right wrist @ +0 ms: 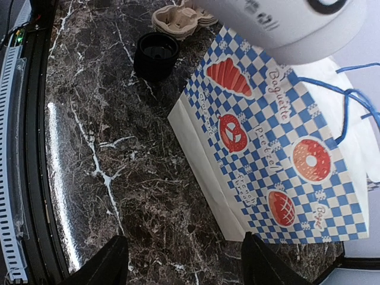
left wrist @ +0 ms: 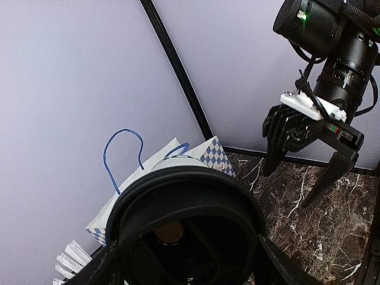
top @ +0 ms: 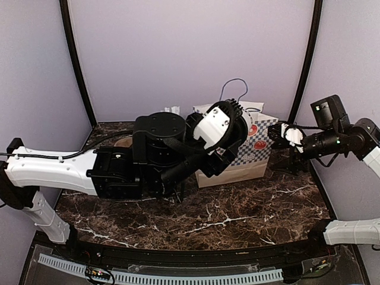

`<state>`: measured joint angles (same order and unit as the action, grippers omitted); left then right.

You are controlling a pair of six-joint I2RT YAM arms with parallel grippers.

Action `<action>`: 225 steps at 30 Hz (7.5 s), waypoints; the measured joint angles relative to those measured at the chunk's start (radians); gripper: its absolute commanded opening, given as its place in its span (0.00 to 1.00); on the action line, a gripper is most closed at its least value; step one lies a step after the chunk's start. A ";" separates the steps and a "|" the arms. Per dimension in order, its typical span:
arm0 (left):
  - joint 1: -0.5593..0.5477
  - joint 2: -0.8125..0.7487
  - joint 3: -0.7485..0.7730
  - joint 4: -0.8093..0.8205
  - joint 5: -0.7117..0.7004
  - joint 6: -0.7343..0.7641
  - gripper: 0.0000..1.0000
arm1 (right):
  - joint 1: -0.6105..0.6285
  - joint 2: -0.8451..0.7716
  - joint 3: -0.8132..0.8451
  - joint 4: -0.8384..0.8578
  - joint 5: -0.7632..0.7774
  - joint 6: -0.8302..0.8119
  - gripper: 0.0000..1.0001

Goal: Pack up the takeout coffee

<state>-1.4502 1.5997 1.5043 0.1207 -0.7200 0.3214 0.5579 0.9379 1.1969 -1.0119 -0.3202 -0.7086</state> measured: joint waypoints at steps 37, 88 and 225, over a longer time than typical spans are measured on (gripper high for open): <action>0.590 -0.232 -0.302 -1.162 0.598 -0.974 0.27 | 0.005 0.539 0.386 0.186 0.084 -0.107 0.28; 0.557 -0.159 -0.015 -1.024 0.550 -0.676 0.97 | 0.139 0.296 0.309 -0.014 -0.038 -0.077 0.18; 0.122 -0.055 -0.265 -1.012 0.633 -1.127 0.29 | -0.199 0.179 0.262 0.039 -0.080 0.212 0.72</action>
<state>-1.3285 1.5448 1.2392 -0.8909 -0.0872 -0.8055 0.3592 1.1172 1.4590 -0.9733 -0.4004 -0.4969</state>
